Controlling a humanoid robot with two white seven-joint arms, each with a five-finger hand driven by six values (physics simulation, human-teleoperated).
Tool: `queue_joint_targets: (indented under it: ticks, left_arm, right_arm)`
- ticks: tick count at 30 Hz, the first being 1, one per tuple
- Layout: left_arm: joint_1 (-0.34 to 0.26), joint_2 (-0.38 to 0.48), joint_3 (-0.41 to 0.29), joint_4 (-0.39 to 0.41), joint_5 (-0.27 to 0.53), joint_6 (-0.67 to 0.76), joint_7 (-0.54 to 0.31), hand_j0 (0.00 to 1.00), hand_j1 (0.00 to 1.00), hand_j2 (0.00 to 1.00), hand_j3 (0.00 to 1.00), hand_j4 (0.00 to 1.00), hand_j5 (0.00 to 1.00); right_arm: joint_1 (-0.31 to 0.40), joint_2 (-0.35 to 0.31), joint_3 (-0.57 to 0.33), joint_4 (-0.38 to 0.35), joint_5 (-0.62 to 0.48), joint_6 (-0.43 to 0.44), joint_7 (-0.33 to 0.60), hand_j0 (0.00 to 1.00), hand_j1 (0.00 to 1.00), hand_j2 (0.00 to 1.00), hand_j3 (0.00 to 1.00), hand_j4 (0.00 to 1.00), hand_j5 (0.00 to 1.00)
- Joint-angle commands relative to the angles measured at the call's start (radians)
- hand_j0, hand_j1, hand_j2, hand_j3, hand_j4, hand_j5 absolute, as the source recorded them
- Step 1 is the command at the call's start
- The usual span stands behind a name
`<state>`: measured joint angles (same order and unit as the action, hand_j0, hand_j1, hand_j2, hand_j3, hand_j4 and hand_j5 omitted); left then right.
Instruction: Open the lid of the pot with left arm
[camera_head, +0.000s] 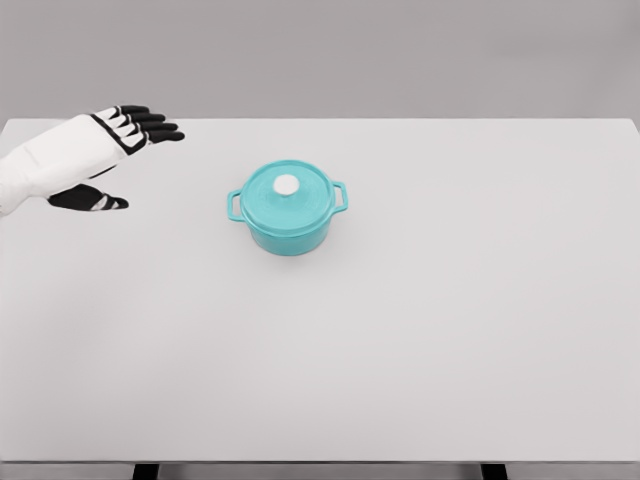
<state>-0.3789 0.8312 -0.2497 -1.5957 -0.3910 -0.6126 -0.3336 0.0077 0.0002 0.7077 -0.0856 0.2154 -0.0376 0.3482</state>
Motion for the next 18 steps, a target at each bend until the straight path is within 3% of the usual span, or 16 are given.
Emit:
queue_joint_targets:
  ticks: [1, 6, 10, 11, 12, 13, 14, 15, 16, 18]
  left_arm:
    - [0.0, -0.007, -0.003, -0.001, 0.001, 0.002, -0.001, 1.0, 1.0, 1.0, 1.0, 1.0, 1.0]
    - [0.0, -0.007, -0.005, 0.0, 0.001, 0.002, -0.016, 1.0, 1.0, 1.0, 1.0, 1.0, 1.0]
    - [-0.037, -0.012, -0.006, 0.006, 0.015, 0.002, -0.234, 1.0, 1.0, 1.0, 1.0, 1.0, 1.0]
    - [-0.141, 0.003, -0.117, 0.031, 0.02, 0.002, -0.248, 1.0, 1.0, 1.0, 1.0, 1.0, 1.0]
    - [-0.242, 0.035, -0.273, 0.115, 0.044, 0.002, -0.248, 1.0, 1.0, 1.0, 1.0, 1.0, 1.0]
    - [-0.308, 0.037, -0.364, 0.186, 0.049, 0.002, -0.248, 1.0, 1.0, 1.0, 1.0, 1.0, 1.0]
    - [-0.365, 0.028, -0.451, 0.235, 0.049, 0.002, -0.248, 1.0, 1.0, 1.0, 1.0, 1.0, 1.0]
    - [-0.457, -0.053, -0.555, 0.272, 0.044, 0.002, -0.248, 1.0, 1.0, 1.0, 1.0, 1.0, 1.0]
    - [-0.537, -0.139, -0.626, 0.307, 0.043, 0.002, -0.251, 1.0, 1.0, 1.0, 1.0, 1.0, 1.0]
    - [-0.606, -0.172, -0.672, 0.319, 0.044, 0.002, -0.251, 1.0, 1.0, 1.0, 1.0, 1.0, 1.0]
  right_arm:
    - [0.0, 0.0, -0.001, 0.001, -0.001, 0.001, 0.0, 1.0, 1.0, 1.0, 1.0, 1.0, 1.0]
    - [0.005, 0.0, -0.001, 0.001, -0.001, -0.001, 0.002, 1.0, 1.0, 1.0, 1.0, 1.0, 1.0]
    - [0.005, 0.0, -0.001, 0.001, -0.001, 0.001, 0.002, 1.0, 1.0, 1.0, 1.0, 1.0, 1.0]
    - [0.005, 0.0, -0.001, 0.001, -0.001, 0.001, 0.002, 1.0, 1.0, 1.0, 1.0, 1.0, 1.0]
    - [0.005, 0.0, -0.001, 0.001, -0.001, 0.001, 0.002, 1.0, 1.0, 1.0, 1.0, 1.0, 1.0]
    - [0.005, 0.0, -0.001, 0.001, -0.001, -0.001, 0.002, 1.0, 1.0, 1.0, 1.0, 1.0, 1.0]
    - [0.005, 0.0, -0.001, 0.001, -0.001, 0.001, 0.002, 1.0, 1.0, 1.0, 1.0, 1.0, 1.0]
    - [0.005, 0.0, -0.001, 0.001, -0.001, 0.001, 0.002, 1.0, 1.0, 1.0, 1.0, 1.0, 1.0]
    - [0.005, 0.0, -0.001, 0.001, -0.001, -0.001, 0.002, 1.0, 1.0, 1.0, 1.0, 1.0, 1.0]
    - [0.005, 0.0, -0.001, 0.001, -0.001, -0.001, 0.002, 1.0, 1.0, 1.0, 1.0, 1.0, 1.0]
